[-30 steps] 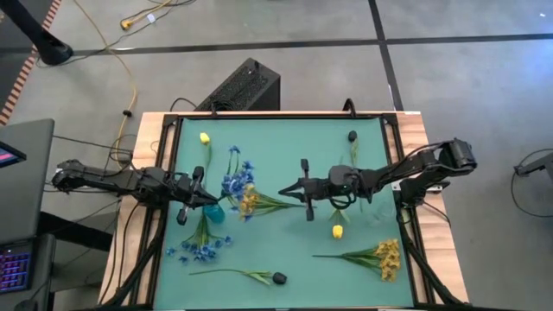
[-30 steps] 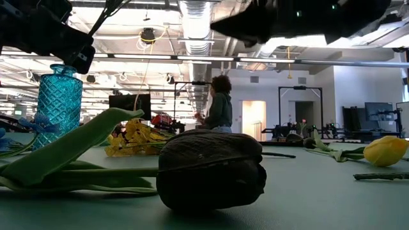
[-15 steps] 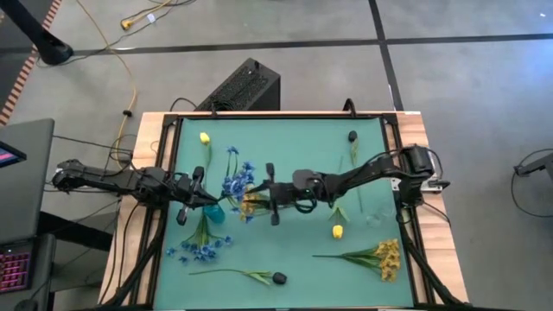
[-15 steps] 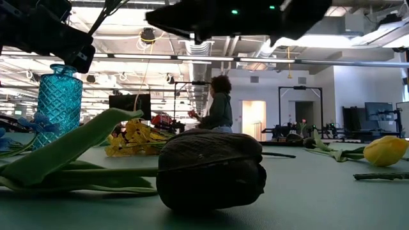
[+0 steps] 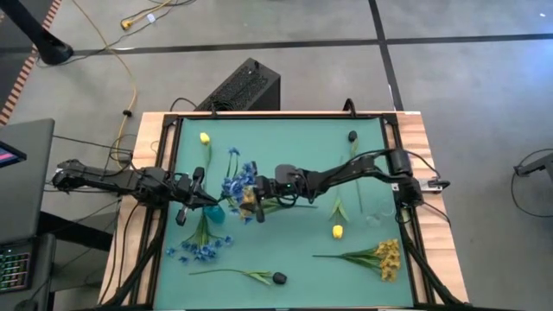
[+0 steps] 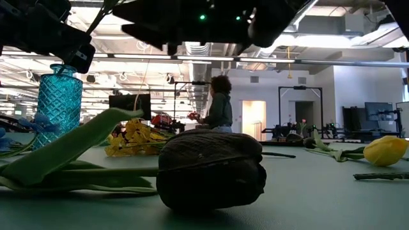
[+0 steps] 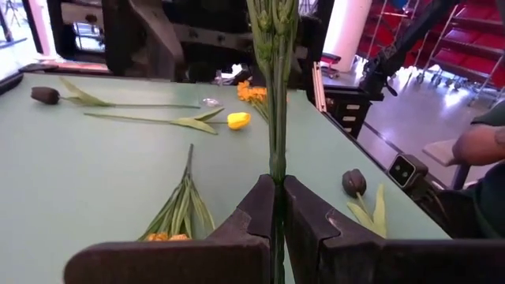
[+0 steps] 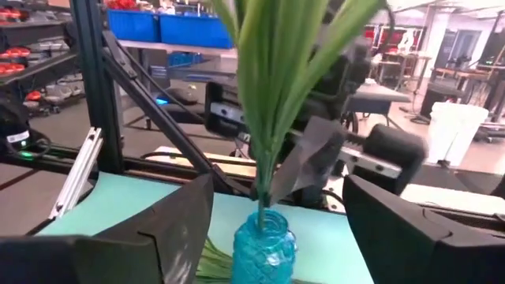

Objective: Sort flowers into vase by color
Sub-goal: Put the top blue flowers into the blue vase

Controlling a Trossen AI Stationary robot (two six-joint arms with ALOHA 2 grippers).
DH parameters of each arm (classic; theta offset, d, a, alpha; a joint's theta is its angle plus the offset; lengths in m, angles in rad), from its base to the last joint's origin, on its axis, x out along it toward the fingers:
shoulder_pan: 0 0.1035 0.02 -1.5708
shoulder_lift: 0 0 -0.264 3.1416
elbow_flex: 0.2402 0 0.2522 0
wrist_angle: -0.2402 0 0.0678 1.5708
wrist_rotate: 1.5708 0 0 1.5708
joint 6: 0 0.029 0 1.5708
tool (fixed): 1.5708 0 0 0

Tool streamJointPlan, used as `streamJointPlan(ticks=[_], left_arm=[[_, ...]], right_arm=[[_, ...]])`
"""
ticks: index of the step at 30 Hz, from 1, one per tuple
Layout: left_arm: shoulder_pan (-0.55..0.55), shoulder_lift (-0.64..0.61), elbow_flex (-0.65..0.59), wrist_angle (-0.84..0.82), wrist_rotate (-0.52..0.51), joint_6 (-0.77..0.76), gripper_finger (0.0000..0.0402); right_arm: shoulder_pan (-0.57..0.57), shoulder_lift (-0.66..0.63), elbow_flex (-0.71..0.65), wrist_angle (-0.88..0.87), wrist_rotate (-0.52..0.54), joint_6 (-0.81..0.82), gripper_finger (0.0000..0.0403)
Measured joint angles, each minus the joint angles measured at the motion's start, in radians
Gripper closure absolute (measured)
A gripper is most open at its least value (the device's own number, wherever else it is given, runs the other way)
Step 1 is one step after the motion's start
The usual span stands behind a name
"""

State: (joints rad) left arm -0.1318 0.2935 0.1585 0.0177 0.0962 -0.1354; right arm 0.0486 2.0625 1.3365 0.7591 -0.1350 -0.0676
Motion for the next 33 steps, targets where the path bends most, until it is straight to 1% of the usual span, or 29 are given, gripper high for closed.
streamJointPlan(ticks=[5, 10, 12, 16, 19, 22, 28, 30, 33], left_arm=[[0.0, 0.0, 0.0, -0.001, 0.0, -0.007, 0.0401], [0.0, 0.0, 0.0, -0.003, 0.0, -0.008, 0.0401], [0.0, 0.0, 0.0, -0.004, 0.0, -0.008, 0.0401], [0.0, 0.0, 0.0, -0.005, 0.0, -0.011, 0.0401], [0.0, 0.0, 0.0, -0.005, -0.001, -0.027, 0.0401], [0.0, 0.0, 0.0, -0.005, -0.003, -0.034, 0.0401], [0.0, 0.0, 0.0, -0.016, -0.031, -0.051, 0.0399], [0.0, 0.0, 0.001, -0.028, -0.054, -0.054, 0.0391], [0.0, 0.0, 0.007, -0.051, -0.088, -0.061, 0.0365]], right_arm=[[0.002, 0.053, 0.078, 0.008, -0.005, -0.002, 0.0092], [0.002, 0.055, 0.1, 0.007, -0.015, -0.003, 0.0093], [0.002, 0.055, 0.106, 0.007, -0.026, -0.003, 0.0099], [0.005, 0.055, 0.112, 0.005, -0.028, -0.003, 0.0128], [0.005, 0.055, 0.112, 0.004, -0.029, -0.003, 0.0156], [0.005, 0.052, 0.112, 0.003, -0.029, -0.003, 0.0193], [0.004, 0.05, 0.112, 0.004, -0.028, -0.003, 0.0288], [0.0, 0.05, 0.112, 0.001, -0.028, 0.002, 0.032], [-0.002, 0.05, 0.112, 0.0, -0.028, 0.014, 0.0357]])
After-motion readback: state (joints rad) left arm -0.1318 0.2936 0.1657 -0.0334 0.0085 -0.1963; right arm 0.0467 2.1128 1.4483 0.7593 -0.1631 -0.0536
